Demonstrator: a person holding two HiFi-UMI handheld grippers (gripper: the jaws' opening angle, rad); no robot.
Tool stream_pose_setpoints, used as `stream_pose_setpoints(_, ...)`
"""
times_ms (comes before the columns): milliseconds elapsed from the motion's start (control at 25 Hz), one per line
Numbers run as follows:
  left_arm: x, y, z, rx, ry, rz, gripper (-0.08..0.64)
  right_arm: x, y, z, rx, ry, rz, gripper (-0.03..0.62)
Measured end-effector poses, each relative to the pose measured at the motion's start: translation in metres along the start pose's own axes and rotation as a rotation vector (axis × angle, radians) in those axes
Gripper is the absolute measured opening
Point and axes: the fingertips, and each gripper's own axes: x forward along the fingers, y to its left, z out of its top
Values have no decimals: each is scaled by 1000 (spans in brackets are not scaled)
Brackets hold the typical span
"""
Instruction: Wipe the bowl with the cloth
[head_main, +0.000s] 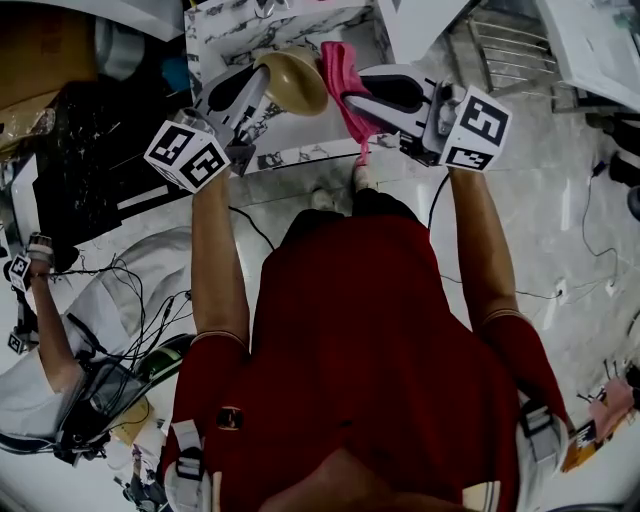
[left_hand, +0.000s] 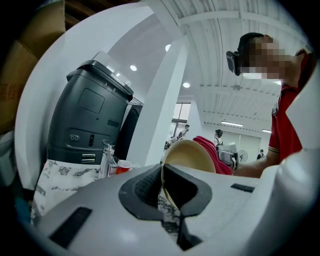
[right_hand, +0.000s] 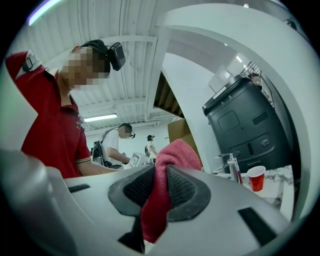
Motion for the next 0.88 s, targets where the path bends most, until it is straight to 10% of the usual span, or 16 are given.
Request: stream_pose_setpoints(880, 15, 32, -46, -72, 236, 219, 20, 14, -52, -35, -249, 290, -360, 69)
